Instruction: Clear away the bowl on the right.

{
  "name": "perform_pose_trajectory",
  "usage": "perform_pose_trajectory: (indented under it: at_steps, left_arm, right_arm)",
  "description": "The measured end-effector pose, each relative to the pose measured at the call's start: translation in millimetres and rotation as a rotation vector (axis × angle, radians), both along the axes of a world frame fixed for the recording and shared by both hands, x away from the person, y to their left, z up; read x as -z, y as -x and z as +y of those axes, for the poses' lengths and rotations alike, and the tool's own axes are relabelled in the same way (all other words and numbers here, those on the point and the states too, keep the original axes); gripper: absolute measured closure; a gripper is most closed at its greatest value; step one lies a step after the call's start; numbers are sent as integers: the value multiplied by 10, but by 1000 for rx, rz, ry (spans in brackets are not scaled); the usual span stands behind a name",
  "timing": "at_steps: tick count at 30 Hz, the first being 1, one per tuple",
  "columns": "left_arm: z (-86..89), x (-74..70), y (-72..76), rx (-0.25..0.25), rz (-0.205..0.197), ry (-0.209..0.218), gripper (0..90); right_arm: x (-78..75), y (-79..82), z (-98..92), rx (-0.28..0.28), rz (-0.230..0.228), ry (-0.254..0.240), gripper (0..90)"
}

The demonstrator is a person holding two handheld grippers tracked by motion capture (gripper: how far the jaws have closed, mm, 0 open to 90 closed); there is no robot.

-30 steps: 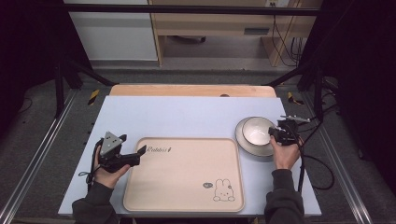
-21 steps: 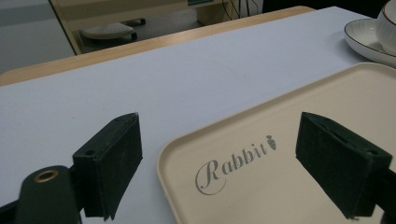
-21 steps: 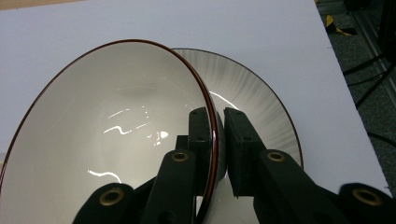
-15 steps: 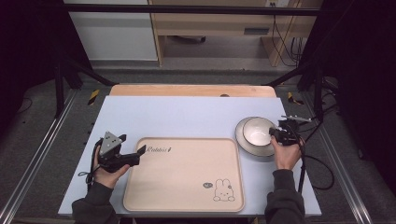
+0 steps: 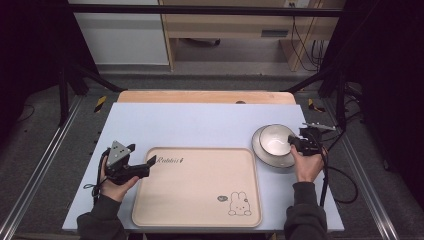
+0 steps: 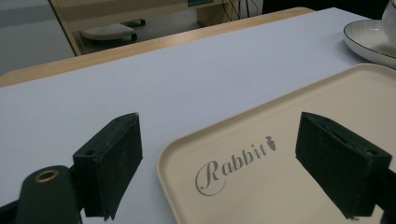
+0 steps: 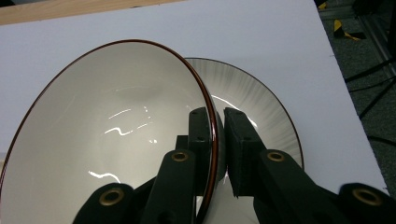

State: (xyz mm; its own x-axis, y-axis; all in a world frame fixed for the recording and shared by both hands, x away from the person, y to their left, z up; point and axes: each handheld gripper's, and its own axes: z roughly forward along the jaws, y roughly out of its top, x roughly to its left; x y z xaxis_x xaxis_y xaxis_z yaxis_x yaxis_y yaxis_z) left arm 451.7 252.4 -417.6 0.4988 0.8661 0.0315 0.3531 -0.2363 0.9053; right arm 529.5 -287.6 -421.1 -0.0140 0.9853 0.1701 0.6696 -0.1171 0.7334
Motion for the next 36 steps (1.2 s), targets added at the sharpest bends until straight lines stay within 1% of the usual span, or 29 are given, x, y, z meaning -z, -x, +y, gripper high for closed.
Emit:
perform_pose_trajectory:
  at_steps: [3, 5, 7, 12, 14, 19, 22, 25, 27, 29, 31, 32, 34, 36]
  left_arm:
    - [1, 2, -2, -1, 2, -2, 142]
    - [-1, 1, -3, -2, 1, -2, 143]
    - [-4, 0, -5, -3, 0, -1, 143]
    - [-7, 0, -8, -4, 1, 0, 143]
    - [-4, -2, -6, -7, -1, 8, 143]
    - [-3, -5, -5, -7, -2, 9, 143]
    - [3, -5, -6, -7, -2, 9, 143]
    - [13, -9, -4, -6, -2, 6, 143]
    - [16, -10, -3, -6, -2, 6, 144]
    - [23, -13, 0, -5, -3, 6, 143]
    - [23, -11, 0, -10, -5, 14, 144]
    - [24, -11, 0, -10, -5, 13, 143]
    - [24, -12, 2, -9, -7, 12, 143]
    - [23, -12, 5, -7, -8, 13, 144]
  right_arm:
    - [-36, 12, 27, -9, -7, -14, 813]
    - [-50, 20, 32, -20, -12, -9, 813]
    - [-69, 28, 50, -23, -16, -19, 813]
    - [-114, 54, 64, -44, -33, -16, 813]
    - [-153, 75, 85, -55, -41, -31, 813]
    - [-202, 93, 133, -75, -54, -40, 813]
    - [-228, 102, 171, -94, -65, -31, 813]
    - [-250, 109, 203, -101, -66, -38, 813]
    - [-259, 112, 217, -112, -71, -29, 813]
    - [-268, 116, 231, -111, -69, -34, 813]
    - [-279, 117, 254, -118, -68, -36, 813]
    - [-278, 116, 260, -123, -71, -34, 813]
    - [-286, 118, 280, -134, -68, -44, 812]
    - [-309, 129, 316, -151, -76, -43, 813]
